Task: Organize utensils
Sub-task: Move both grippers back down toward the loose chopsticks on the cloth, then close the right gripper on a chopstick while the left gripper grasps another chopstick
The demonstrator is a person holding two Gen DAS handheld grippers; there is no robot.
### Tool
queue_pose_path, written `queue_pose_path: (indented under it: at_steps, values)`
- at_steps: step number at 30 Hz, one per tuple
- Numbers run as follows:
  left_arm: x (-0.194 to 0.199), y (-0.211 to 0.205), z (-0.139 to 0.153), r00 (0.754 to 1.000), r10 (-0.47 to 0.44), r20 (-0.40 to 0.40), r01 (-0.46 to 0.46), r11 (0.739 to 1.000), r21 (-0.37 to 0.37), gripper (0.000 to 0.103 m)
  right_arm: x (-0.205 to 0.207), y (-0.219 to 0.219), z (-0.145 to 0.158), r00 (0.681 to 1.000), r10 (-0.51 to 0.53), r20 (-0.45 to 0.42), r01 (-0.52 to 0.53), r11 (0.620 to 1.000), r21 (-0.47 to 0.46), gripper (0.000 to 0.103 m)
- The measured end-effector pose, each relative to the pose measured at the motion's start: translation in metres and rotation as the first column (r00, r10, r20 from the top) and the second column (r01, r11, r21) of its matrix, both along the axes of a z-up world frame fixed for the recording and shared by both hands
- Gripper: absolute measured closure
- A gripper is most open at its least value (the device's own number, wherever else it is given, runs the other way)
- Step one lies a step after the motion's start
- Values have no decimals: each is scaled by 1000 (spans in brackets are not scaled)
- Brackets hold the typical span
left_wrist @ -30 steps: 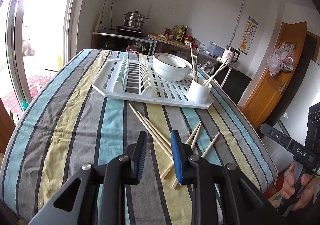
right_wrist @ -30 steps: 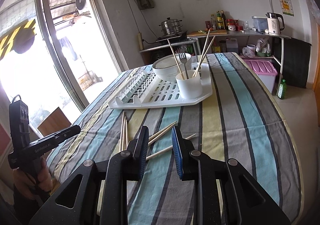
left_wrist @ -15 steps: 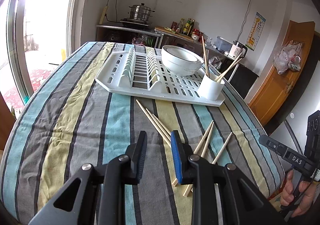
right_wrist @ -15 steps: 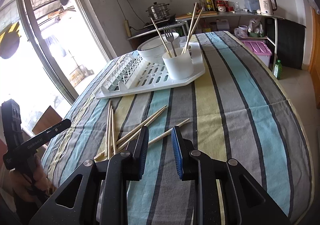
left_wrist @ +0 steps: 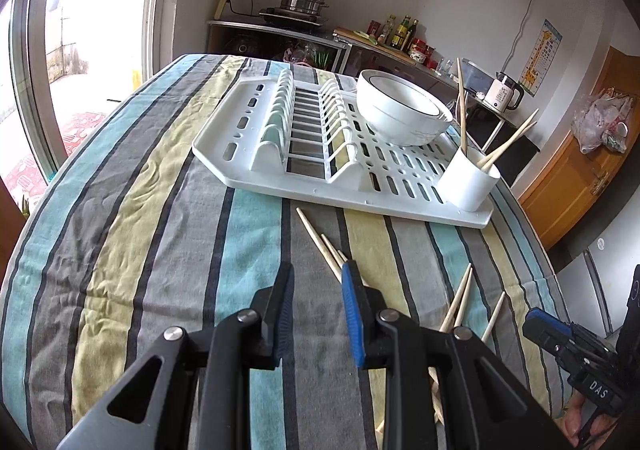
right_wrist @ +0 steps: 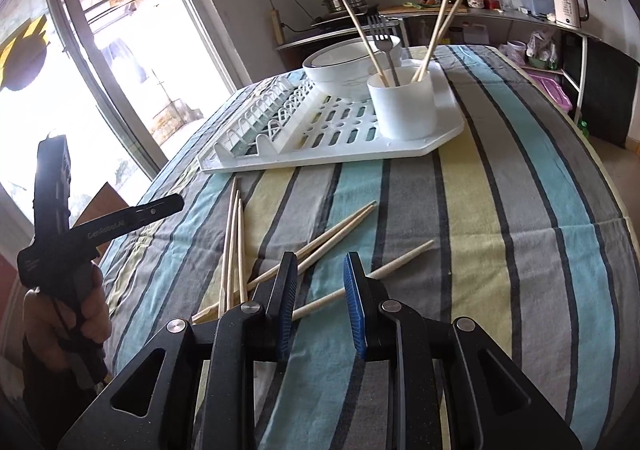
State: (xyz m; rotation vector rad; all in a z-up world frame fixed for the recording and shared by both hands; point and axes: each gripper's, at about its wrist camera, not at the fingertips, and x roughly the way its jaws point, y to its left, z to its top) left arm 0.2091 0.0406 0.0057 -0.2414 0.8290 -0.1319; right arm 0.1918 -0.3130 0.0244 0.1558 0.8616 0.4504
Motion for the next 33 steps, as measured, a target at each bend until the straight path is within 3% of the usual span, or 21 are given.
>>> queue_pose_path:
  at_steps: [11,21,33]
  values:
    - [45,8,-17,997,24,-72,-24,1000,2,77,16,30,-5,995,94,-20,-95,995,-30,78]
    - [28,34,-10,997,53,-48,-55,998,-24,77,33,81,-25,966,249,-63,-255,959,-126,79]
    - [25,44,-9,997,61,-41,-63,997,-38,77,46,116,-40,944,313,-103,-329,913,-241,79]
